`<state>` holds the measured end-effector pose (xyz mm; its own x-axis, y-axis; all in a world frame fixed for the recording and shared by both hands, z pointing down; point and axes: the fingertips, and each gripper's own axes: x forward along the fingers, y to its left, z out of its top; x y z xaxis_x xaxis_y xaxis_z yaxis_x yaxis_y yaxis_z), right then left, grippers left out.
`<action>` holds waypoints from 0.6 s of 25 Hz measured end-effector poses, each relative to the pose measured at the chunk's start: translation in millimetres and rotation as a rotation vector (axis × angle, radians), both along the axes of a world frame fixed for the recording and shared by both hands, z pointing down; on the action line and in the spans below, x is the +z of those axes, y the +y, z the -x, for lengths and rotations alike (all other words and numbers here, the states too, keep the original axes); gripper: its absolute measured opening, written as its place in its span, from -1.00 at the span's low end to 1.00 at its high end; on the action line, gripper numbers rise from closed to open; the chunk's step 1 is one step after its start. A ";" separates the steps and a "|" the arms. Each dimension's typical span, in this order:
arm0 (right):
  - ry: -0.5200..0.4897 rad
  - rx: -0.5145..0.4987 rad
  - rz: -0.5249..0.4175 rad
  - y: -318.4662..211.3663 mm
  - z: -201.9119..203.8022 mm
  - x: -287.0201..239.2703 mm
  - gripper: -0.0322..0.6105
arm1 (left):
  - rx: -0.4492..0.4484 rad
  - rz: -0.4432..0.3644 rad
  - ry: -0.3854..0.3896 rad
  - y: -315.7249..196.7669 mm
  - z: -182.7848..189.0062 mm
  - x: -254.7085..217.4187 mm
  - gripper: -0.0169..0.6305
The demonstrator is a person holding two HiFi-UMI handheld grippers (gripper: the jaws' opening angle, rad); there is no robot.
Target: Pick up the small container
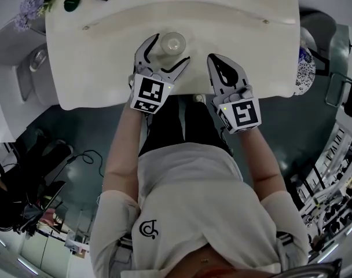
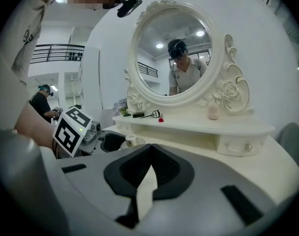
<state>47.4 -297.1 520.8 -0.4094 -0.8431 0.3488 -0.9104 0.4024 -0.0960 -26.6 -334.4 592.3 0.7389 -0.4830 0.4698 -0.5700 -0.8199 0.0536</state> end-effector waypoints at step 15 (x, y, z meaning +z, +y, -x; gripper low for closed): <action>-0.009 0.021 0.041 -6.3 -2.7 12.9 -0.88 | 0.023 -0.005 -0.099 -15.3 -16.7 21.6 0.13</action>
